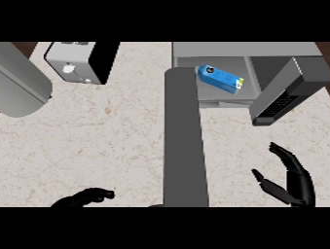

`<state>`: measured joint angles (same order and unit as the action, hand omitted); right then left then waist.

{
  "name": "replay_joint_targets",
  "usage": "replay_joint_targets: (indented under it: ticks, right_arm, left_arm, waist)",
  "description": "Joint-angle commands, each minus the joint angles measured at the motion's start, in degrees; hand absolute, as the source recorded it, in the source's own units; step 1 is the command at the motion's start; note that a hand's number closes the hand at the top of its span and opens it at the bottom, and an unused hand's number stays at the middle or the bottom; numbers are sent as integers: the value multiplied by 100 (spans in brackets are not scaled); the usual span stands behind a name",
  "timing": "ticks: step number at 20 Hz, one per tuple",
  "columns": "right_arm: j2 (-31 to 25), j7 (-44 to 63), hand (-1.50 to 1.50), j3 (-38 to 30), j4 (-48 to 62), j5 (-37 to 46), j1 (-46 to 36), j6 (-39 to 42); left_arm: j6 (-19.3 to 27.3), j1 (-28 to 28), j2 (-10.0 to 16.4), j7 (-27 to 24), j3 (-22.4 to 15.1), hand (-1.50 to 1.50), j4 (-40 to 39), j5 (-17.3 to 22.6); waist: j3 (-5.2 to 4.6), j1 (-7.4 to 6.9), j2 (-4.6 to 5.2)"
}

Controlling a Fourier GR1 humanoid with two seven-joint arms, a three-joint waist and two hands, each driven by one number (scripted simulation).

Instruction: Pick up the milk, place it into the microwave and close the microwave

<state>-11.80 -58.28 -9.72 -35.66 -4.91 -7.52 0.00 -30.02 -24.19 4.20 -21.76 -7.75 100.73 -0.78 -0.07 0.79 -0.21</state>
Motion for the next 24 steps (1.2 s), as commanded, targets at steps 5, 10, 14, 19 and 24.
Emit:
replay_joint_targets:
  ticks: [5, 10, 14, 19, 24]
  right_arm:
    - [-420, 15, -150, -273, -1133, -617, 1176, 829]
    - [-613, -2, -150, -474, -976, -755, 1171, 948]
    - [-787, -257, -150, -550, -721, -808, 1284, 1314]
    - [-1093, -4, -150, -577, -911, -950, 1241, 1513]
    - [-1154, -191, -150, -563, -725, -992, 1204, 1683]
  left_arm:
    - [448, 683, -374, -398, -694, 150, -1064, -897]
    - [1641, 1892, -416, -121, -727, 150, -1806, -771]
    - [2055, 2349, -418, -277, -1285, 150, -2466, -1035]
    - [1288, 2894, -416, 781, -1782, 150, -2961, -1434]
    - [987, 3567, -418, 1086, -2453, 150, -3765, -1254]
  waist:
    - [1, -29, 12]
    - [4, -39, 22]
    - [6, -39, 24]
    - [9, 35, 32]
    - [12, 64, 45]
